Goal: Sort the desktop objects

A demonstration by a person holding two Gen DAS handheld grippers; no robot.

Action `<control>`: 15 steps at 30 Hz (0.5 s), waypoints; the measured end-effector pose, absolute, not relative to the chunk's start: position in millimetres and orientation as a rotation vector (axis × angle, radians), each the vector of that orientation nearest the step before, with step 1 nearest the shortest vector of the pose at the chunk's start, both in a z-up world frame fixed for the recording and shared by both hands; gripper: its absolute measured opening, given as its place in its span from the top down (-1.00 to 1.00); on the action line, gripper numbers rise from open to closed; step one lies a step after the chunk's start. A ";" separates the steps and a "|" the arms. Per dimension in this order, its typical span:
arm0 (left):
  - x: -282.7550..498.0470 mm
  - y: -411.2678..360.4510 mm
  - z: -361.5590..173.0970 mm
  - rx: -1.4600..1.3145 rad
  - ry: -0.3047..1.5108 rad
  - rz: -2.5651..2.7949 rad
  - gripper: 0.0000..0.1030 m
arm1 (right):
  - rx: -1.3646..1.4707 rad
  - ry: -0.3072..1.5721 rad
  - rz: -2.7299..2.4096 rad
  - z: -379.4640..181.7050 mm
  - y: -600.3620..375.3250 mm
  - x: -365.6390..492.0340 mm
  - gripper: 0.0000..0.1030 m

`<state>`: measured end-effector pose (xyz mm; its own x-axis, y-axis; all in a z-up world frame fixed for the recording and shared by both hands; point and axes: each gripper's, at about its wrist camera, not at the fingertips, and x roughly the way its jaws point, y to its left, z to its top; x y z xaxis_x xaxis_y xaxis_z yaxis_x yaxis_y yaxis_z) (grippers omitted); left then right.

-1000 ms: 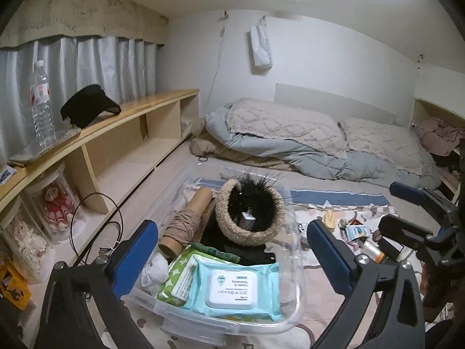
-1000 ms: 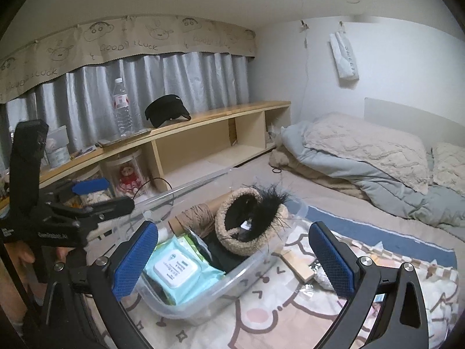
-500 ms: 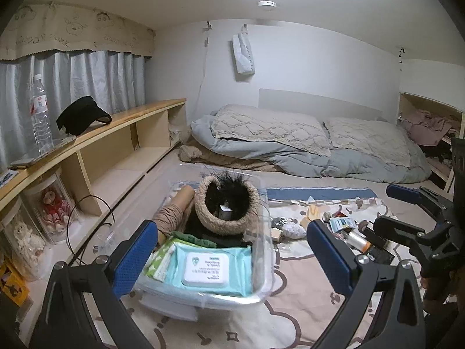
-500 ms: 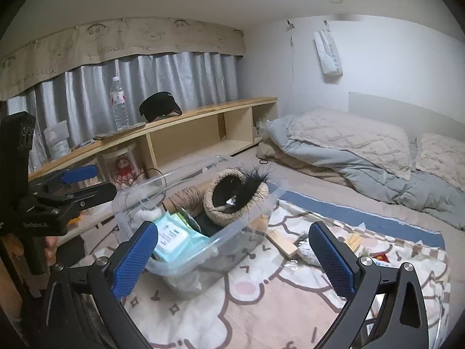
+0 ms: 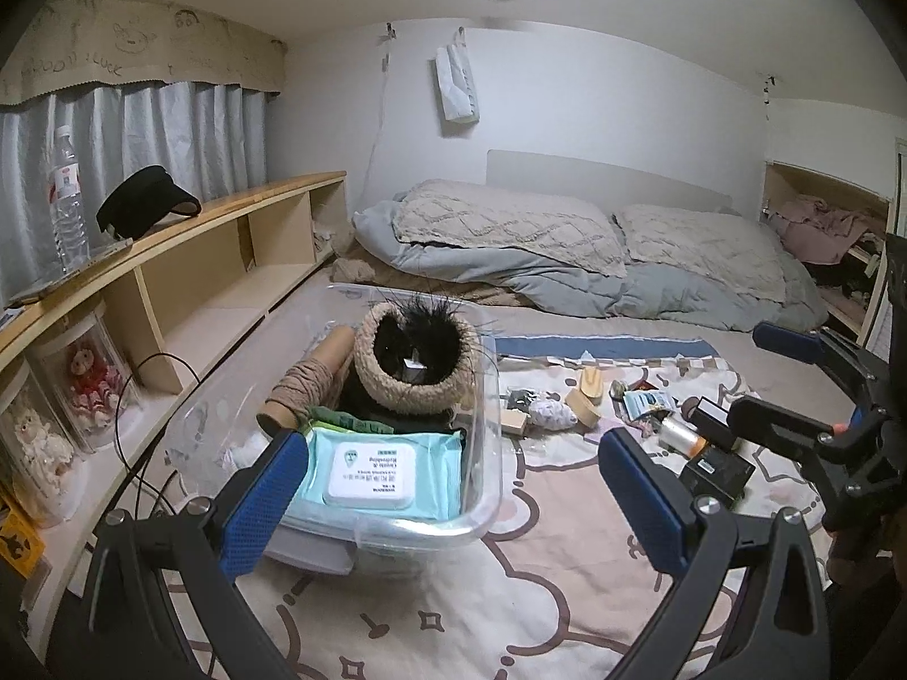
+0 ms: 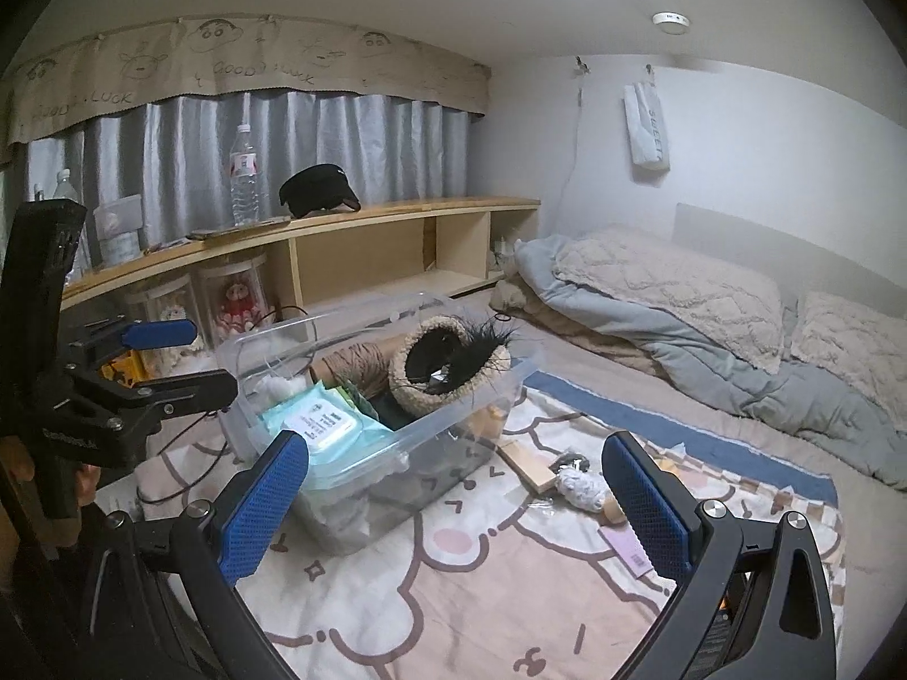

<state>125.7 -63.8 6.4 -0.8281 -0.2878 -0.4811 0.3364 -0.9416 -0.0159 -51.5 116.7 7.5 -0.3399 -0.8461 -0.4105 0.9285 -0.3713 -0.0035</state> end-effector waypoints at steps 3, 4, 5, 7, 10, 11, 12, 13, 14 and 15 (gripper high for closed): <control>127.1 -59.4 4.0 0.695 0.127 -2.725 -1.00 | 0.410 0.288 -1.915 5.9 116.8 -50.6 -1.00; 127.6 -58.4 3.6 0.695 0.122 -2.727 -1.00 | 0.409 0.291 -1.914 5.4 116.0 -50.2 -1.00; 128.2 -57.4 3.4 0.693 0.118 -2.731 -1.00 | 0.408 0.292 -1.913 4.8 115.8 -49.7 -1.00; 128.7 -54.9 3.2 0.686 0.105 -2.738 -1.00 | 0.410 0.298 -1.913 3.0 114.0 -49.8 -1.00; 127.0 -51.4 1.8 0.684 0.076 -2.737 -1.00 | 0.418 0.307 -1.915 0.6 111.2 -50.2 -1.00; 126.2 -50.8 1.0 0.684 0.068 -2.736 -1.00 | 0.421 0.308 -1.914 -0.2 111.0 -50.3 -1.00; 125.6 -50.6 -0.4 0.686 0.062 -2.738 -1.00 | 0.424 0.307 -1.914 -0.7 110.4 -51.2 -1.00; 125.0 -50.7 -1.5 0.688 0.060 -2.739 -1.00 | 0.427 0.307 -1.913 -1.7 110.1 -51.8 -1.00; 124.1 -51.2 -2.5 0.693 0.060 -2.738 -1.00 | 0.430 0.306 -1.913 -2.1 109.9 -52.9 -1.00; 122.8 -51.5 -3.0 0.699 0.064 -2.738 -1.00 | 0.435 0.305 -1.913 -2.8 109.4 -54.3 -1.00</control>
